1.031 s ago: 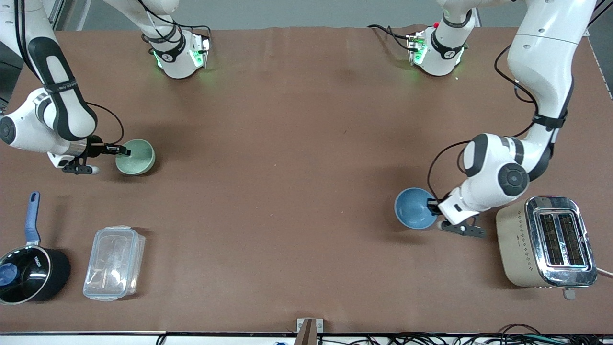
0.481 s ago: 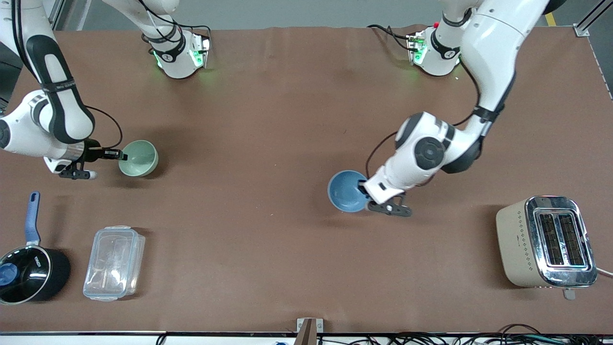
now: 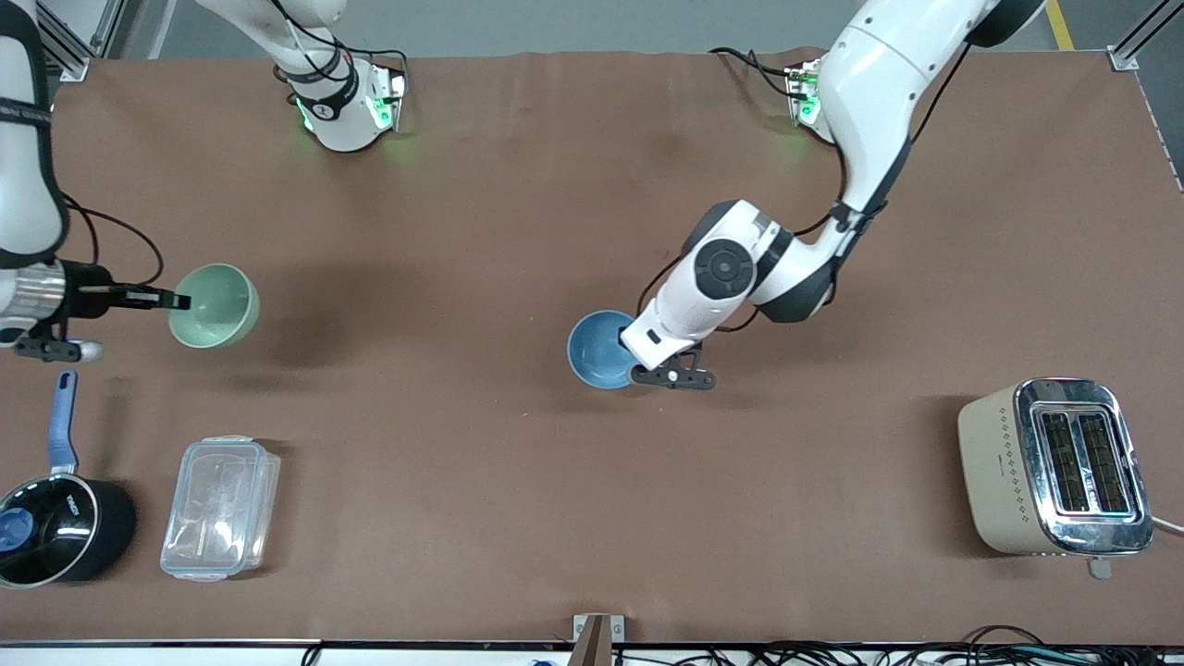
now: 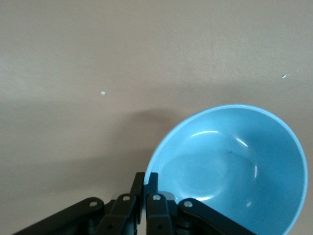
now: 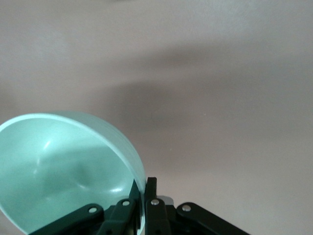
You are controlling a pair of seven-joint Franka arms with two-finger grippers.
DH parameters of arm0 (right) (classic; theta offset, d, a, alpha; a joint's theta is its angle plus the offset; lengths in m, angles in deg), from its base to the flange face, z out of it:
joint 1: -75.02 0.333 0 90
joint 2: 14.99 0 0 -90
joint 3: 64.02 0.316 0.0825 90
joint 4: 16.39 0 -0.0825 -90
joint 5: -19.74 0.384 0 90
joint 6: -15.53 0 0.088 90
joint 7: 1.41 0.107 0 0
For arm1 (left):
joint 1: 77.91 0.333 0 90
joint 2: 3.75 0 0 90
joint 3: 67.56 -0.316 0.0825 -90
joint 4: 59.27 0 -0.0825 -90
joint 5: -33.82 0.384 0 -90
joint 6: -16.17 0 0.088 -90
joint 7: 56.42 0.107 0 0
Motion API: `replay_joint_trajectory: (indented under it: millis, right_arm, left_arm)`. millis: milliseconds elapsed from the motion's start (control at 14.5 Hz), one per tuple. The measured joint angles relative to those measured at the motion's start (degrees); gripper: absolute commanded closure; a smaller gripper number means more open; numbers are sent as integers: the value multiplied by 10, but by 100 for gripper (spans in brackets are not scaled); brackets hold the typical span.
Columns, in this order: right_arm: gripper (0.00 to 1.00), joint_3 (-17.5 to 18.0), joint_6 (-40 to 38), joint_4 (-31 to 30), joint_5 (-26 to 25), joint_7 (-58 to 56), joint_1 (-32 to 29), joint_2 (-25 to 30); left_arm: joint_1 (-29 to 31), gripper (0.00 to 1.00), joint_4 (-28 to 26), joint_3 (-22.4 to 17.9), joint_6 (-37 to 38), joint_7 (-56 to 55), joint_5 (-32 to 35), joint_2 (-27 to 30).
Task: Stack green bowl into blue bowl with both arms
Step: 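Slide the blue bowl with the left gripper while the right gripper lifts green, then carry the green bowl over the blue bowl while the left gripper withdraws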
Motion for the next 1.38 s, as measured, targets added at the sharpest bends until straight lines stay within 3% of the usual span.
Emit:
replay_joint_trajectory:
  millis: [206, 344, 481, 550, 619, 688, 894, 1031, 1375]
  right_arm:
    - [96, 1, -63, 92, -22, 64, 35, 0]
    - [96, 1, -81, 139, -41, 114, 70, 1]
    - [96, 2, -86, 155, -48, 173, 111, 0]
    - [96, 3, -86, 156, -49, 198, 131, -1]
    - [96, 4, -84, 156, -49, 215, 147, -3]
    - [96, 4, -82, 156, -45, 223, 160, -5]
    - [96, 5, -70, 156, -7, 227, 194, -10]
    - [97, 5, -60, 156, 6, 233, 221, -14]
    - [98, 7, -15, 146, 9, 347, 329, -28]
  left_arm:
    - [-71, 100, 25, -50, -9, -42, 0, -29]
    - [-93, 99, 30, -60, -27, -67, 0, -43]
    - [-100, 90, 32, -61, -37, -81, 0, -54]
    - [-100, 61, 34, -61, -37, -84, 0, -54]
    - [-100, 24, 34, -62, -37, -87, 0, -54]
    - [-100, 1, 34, -62, -37, -93, 0, -55]
    - [-98, 0, 39, -72, -39, -101, 0, -55]
    - [-96, 0, 53, -100, -38, -101, 2, -42]
    - [-22, 0, 67, -131, 68, -55, 39, 75]
